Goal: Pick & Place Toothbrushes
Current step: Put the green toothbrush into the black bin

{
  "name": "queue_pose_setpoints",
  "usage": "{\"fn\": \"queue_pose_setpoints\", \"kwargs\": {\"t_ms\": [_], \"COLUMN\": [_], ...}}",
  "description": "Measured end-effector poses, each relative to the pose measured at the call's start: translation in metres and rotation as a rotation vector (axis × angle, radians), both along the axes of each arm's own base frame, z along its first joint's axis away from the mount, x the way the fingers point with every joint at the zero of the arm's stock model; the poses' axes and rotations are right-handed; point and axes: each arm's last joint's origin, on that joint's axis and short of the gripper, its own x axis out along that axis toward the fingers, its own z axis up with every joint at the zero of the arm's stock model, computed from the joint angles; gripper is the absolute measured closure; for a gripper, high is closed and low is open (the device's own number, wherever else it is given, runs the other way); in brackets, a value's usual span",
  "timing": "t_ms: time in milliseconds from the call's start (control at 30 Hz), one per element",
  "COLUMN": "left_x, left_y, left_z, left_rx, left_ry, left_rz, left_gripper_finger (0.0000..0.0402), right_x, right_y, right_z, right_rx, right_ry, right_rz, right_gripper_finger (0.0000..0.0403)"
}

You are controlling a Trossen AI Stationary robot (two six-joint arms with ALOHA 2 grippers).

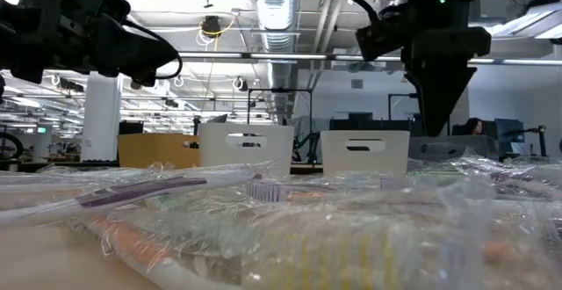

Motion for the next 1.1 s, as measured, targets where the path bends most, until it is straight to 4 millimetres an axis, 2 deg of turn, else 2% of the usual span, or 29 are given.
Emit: {"fn": "queue_pose_setpoints", "kwargs": {"t_ms": [200, 367, 1100], "left_x": [0.0, 0.0, 0.0], "left_y": [0.0, 0.0, 0.0], "left_z": [0.0, 0.0, -0.002], "left_rx": [0.005, 0.002, -0.014], "left_ry": [-0.003, -0.003, 0.021], "left_rz": [0.0, 0.0, 0.0], "left_gripper_finger": [0.0315, 0.0315, 0.0315], "right_x": [0.004, -0.002, 0.003], "right_y": [0.005, 0.003, 0.002], "right_z": [-0.01, -0.018, -0.018], "right_rx": [0.005, -0.01, -0.054], "right_ry": [-0.064, -0.04, -0.104], "right_rz": [0.094, 0.077, 0.06], "right_gripper_finger": [0.0241, 0.0239, 0.0242]}}
